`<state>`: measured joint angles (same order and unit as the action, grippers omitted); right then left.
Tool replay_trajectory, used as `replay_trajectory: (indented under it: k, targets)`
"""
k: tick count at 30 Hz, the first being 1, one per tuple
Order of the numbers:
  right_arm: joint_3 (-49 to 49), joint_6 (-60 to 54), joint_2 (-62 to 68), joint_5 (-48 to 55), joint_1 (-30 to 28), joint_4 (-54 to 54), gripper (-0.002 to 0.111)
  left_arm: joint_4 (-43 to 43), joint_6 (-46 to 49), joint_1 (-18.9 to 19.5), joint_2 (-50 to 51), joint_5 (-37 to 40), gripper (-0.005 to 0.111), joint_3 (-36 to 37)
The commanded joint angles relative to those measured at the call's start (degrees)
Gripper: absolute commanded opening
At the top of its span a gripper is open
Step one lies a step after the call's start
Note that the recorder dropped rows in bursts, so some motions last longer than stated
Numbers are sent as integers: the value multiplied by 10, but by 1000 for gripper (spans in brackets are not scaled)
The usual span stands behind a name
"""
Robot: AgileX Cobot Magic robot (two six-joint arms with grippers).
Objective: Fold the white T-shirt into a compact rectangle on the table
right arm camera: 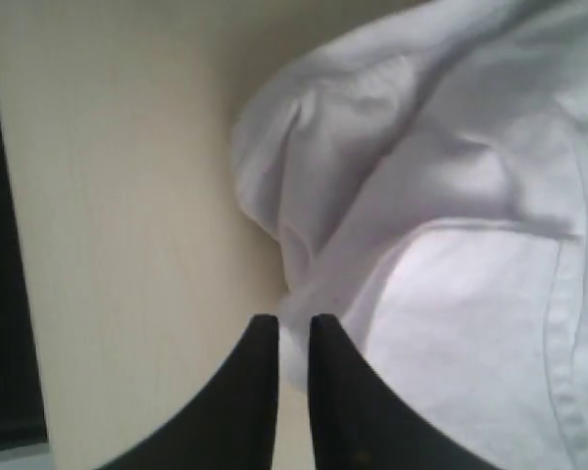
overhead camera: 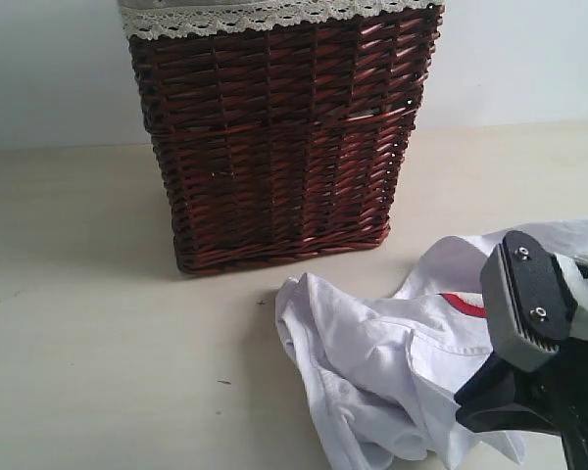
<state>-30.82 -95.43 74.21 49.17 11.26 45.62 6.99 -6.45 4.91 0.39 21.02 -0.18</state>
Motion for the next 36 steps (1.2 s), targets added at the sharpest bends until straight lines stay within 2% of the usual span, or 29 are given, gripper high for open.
replay_trajectory:
  k: [1,4,10,15,17,18,19,21,22,25,29,36]
  targets:
    - [1,-14,-35,23,1,64,14,2,1,0,-4,-3,0,2]
    - [1,33,-35,15,1,87,16,2,1,0,-4,-3,0,2]
    - [1,56,-34,6,1,37,36,2,1,0,-4,-3,0,2]
    - [1,149,-32,-108,1,18,31,2,1,0,-4,-3,0,2]
    - [1,148,-21,-111,1,-55,47,2,1,0,-4,-3,0,2]
    - [1,166,-13,-110,1,-100,64,2,1,0,-4,-3,0,2]
    - [1,175,-8,-114,1,-108,68,2,1,0,-4,-3,0,2]
    - [1,170,2,-116,1,-90,64,2,2,0,-4,-3,0,2]
    - [1,141,9,-112,1,-54,58,2,2,0,-4,-3,0,2]
    - [1,94,20,-92,1,1,47,2,2,0,-4,-3,0,2]
    - [1,47,20,1,1,2,47,2,2,0,-4,-3,0,2]
    - [1,21,47,-70,1,3,44,2,2,0,-4,-3,0,2]
